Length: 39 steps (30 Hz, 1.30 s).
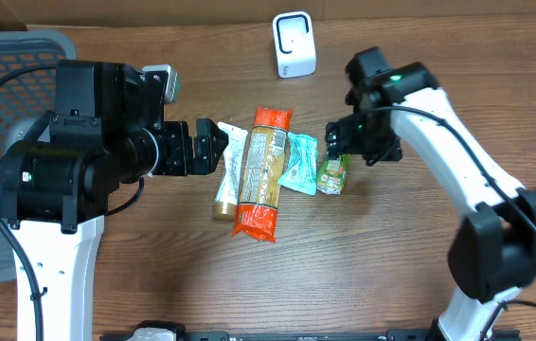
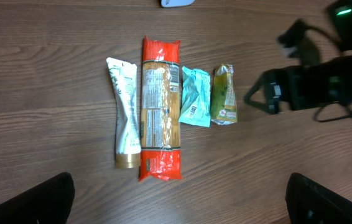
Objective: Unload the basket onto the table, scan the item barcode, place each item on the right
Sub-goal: 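Move the right gripper over the green-yellow pouch and grasp it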
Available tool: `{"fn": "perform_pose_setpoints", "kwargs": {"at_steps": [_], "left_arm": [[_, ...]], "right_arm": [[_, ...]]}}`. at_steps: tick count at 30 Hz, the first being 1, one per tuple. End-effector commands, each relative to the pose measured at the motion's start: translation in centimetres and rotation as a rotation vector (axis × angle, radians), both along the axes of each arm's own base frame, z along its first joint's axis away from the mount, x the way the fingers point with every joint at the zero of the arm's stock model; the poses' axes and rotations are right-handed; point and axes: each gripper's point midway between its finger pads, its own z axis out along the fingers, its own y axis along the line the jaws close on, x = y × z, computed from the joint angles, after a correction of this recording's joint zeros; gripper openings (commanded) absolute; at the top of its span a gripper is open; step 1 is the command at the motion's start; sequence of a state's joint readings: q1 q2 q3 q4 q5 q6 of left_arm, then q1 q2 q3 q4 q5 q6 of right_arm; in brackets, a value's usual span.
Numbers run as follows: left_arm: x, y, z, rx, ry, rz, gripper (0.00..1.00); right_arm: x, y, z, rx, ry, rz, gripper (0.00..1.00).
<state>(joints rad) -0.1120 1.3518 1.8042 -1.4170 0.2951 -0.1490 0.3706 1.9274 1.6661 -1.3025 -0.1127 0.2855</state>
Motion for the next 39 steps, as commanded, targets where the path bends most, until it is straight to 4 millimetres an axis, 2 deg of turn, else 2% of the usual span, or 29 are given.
{"fn": "perform_pose_setpoints", "kwargs": {"at_steps": [1, 7, 10, 18, 23, 26, 28, 30, 31, 34, 36, 37, 39], "left_arm": [[0.1, -0.4, 0.0, 0.005, -0.005, -0.030, 1.00], [0.1, -0.4, 0.0, 0.005, -0.005, -0.030, 1.00], [0.1, -0.4, 0.0, 0.005, -0.005, -0.030, 1.00], [0.1, -0.4, 0.0, 0.005, -0.005, -0.030, 1.00], [0.1, -0.4, 0.0, 0.005, -0.005, -0.030, 1.00], [0.1, -0.4, 0.0, 0.005, -0.005, -0.030, 1.00], [0.1, -0.4, 0.0, 0.005, -0.005, -0.030, 0.99], [0.1, -0.4, 0.0, 0.005, -0.005, -0.030, 0.99], [0.1, -0.4, 0.0, 0.004, -0.005, -0.030, 1.00], [0.1, -0.4, 0.0, 0.005, -0.005, -0.030, 1.00], [0.1, -0.4, 0.0, 0.005, -0.005, -0.030, 0.99], [0.1, -0.4, 0.0, 0.005, -0.005, -0.030, 1.00], [0.1, -0.4, 0.0, 0.005, -0.005, -0.030, 0.99]], "right_arm": [[0.3, -0.2, -2.4, -0.078, 0.045, -0.102, 0.95], [-0.7, -0.1, -7.1, -0.104, 0.149, -0.137, 0.96], [-0.8, 0.6, -8.4, -0.059, 0.157, -0.137, 0.96], [-0.3, 1.1, -9.0, -0.036, 0.132, -0.136, 0.93], [0.5, 1.4, -9.6, -0.017, 0.094, -0.137, 0.79], [0.3, 1.3, -10.3, -0.017, 0.094, -0.137, 0.74], [0.0, 1.1, -10.7, -0.023, 0.099, -0.136, 0.65], [-0.1, 0.9, -10.8, -0.033, 0.100, -0.137, 0.47], [-0.3, 0.9, -10.8, -0.036, 0.106, -0.136, 0.35], [-1.0, 0.6, -10.8, -0.050, 0.134, -0.137, 0.28], [-1.4, 0.3, -10.7, -0.058, 0.154, -0.139, 0.18], [-1.5, 0.1, -10.4, -0.059, 0.165, -0.138, 0.10], [-1.8, 0.5, -9.6, -0.017, 0.193, -0.085, 0.05]]}}
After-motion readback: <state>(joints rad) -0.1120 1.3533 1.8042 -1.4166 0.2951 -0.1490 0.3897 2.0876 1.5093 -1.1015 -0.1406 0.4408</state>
